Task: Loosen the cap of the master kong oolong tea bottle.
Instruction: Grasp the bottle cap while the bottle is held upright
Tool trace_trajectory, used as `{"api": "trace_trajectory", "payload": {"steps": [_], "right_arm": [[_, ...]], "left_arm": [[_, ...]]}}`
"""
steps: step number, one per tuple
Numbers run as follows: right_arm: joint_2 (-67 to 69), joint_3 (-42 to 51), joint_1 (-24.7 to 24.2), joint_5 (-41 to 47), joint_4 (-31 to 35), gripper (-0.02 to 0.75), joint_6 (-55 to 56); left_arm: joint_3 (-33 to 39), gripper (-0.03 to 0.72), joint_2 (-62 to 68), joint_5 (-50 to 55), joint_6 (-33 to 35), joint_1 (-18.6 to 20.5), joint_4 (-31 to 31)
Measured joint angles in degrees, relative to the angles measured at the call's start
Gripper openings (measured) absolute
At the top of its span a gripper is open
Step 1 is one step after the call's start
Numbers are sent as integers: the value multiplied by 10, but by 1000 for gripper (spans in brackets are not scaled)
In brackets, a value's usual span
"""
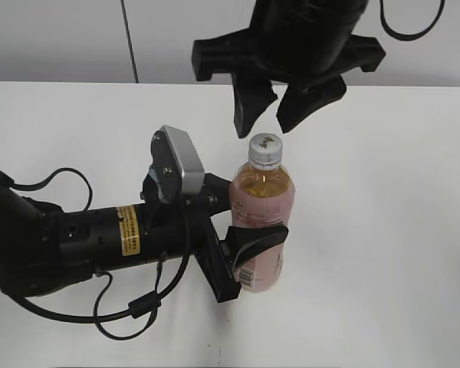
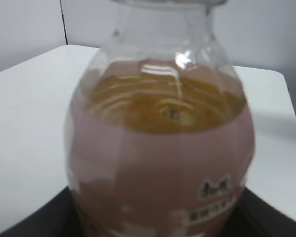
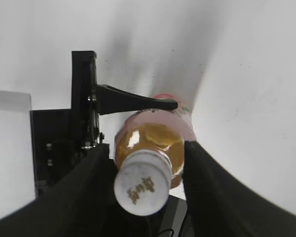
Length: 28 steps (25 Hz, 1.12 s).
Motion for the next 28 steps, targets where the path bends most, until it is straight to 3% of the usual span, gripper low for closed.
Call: {"api": "trace_trajectory", "payload": {"steps": [15, 28], "right_arm": [[-14, 30, 0, 3, 20, 365, 1], [-9, 30, 0, 3, 25, 305, 0]], "left_arm": [[0, 400, 0, 0, 0, 0, -1], [0, 400, 0, 9, 0, 0, -1]]}}
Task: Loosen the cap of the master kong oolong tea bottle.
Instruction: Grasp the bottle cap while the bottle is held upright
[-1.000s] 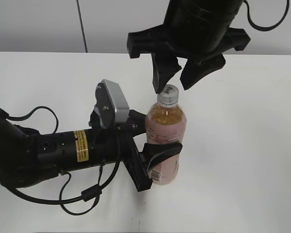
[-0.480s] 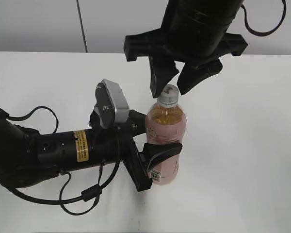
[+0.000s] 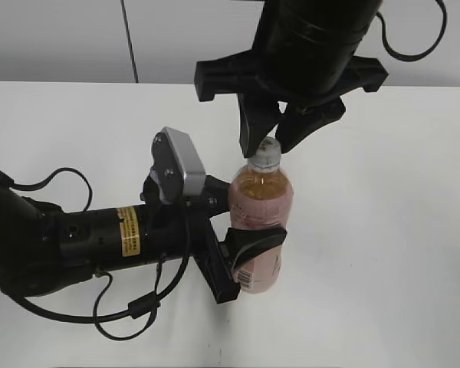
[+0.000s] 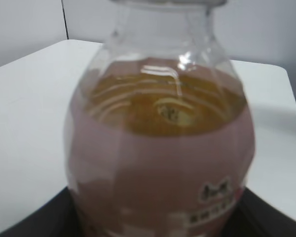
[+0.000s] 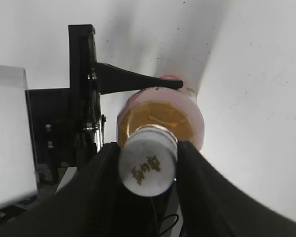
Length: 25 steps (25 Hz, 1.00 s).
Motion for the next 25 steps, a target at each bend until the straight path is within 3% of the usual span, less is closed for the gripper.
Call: {"api": "trace_trajectory", "payload": {"steps": [25], "right_arm": [[14, 0, 0, 1, 4, 282, -34]], "left_arm": [[0, 400, 0, 5, 0, 0, -2]]}}
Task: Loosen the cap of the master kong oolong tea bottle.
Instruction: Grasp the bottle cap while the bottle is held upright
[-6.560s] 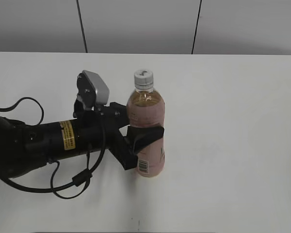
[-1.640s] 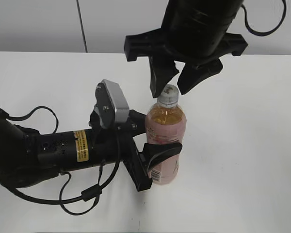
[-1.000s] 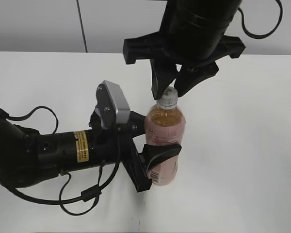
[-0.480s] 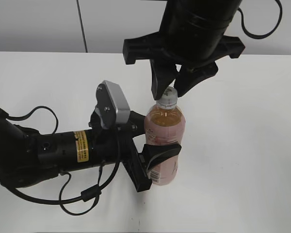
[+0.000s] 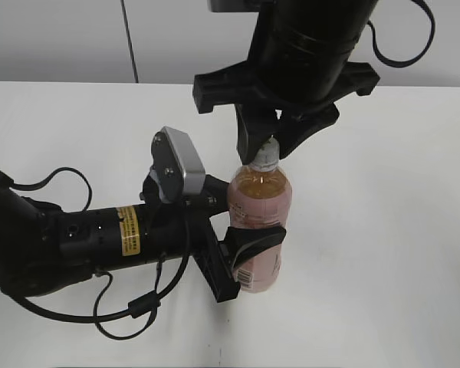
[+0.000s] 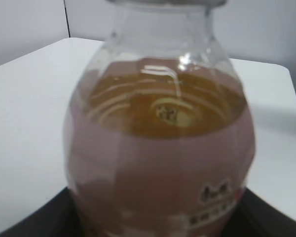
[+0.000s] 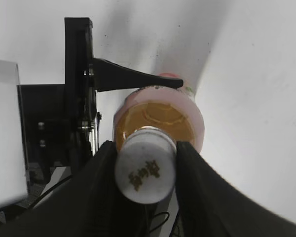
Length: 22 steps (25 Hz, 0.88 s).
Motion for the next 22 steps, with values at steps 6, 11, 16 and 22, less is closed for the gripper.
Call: {"api": "trace_trajectory", "payload": {"steps": [6, 11, 16, 22], "right_arm": [[0, 0, 0, -1, -6, 281, -181], [0, 0, 0, -3, -21, 278, -406], [0, 0, 1, -3, -27, 278, -622], [0, 0, 1, -2, -27, 278, -834]], "left_arm": [[0, 400, 0, 0, 0, 0, -1], [-1, 400, 0, 1, 0, 0, -2], [-1, 400, 0, 2, 0, 0, -2], [-1, 396, 0, 2, 1, 0, -3]]}}
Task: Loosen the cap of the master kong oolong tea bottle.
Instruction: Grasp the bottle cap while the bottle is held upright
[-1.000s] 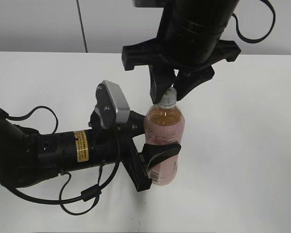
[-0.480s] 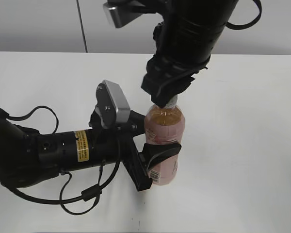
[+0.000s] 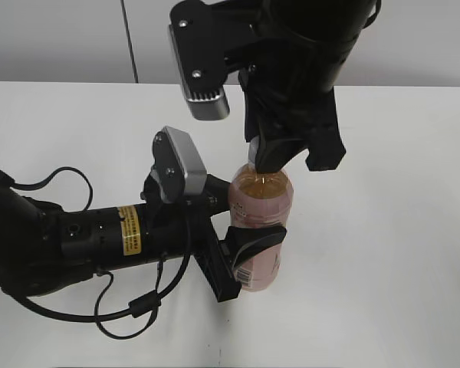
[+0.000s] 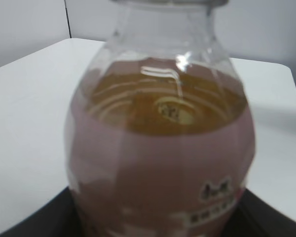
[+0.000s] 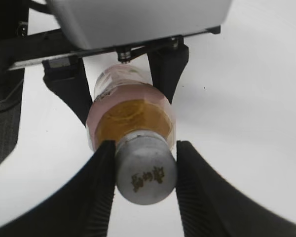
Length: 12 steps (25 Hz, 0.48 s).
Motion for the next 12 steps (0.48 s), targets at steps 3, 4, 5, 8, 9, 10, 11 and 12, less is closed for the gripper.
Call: {"api": "trace_trajectory", "payload": {"steps": [3, 4, 5, 8, 9, 10, 11, 12], "right_arm": [[0, 0, 0, 1, 0, 278, -41], [0, 0, 0, 1, 0, 278, -45], [0, 0, 0, 1, 1, 278, -48], [0, 0, 0, 1, 4, 279, -34], [0, 0, 0, 1, 4, 279, -18], [0, 0, 0, 1, 4, 283, 3], [0, 0, 0, 0, 4, 311, 26], [0, 0, 0, 0, 2, 365, 56]], "left_arm": [[0, 396, 0, 0, 0, 0, -1], [0, 396, 0, 0, 1, 0, -1], [0, 396, 0, 0, 1, 0, -1], [0, 394, 0, 0, 1, 0, -1], [0, 394, 0, 0, 1, 0, 0], [0, 394, 0, 0, 1, 0, 0], [0, 394, 0, 0, 1, 0, 0], [0, 394, 0, 0, 1, 0, 0]]}}
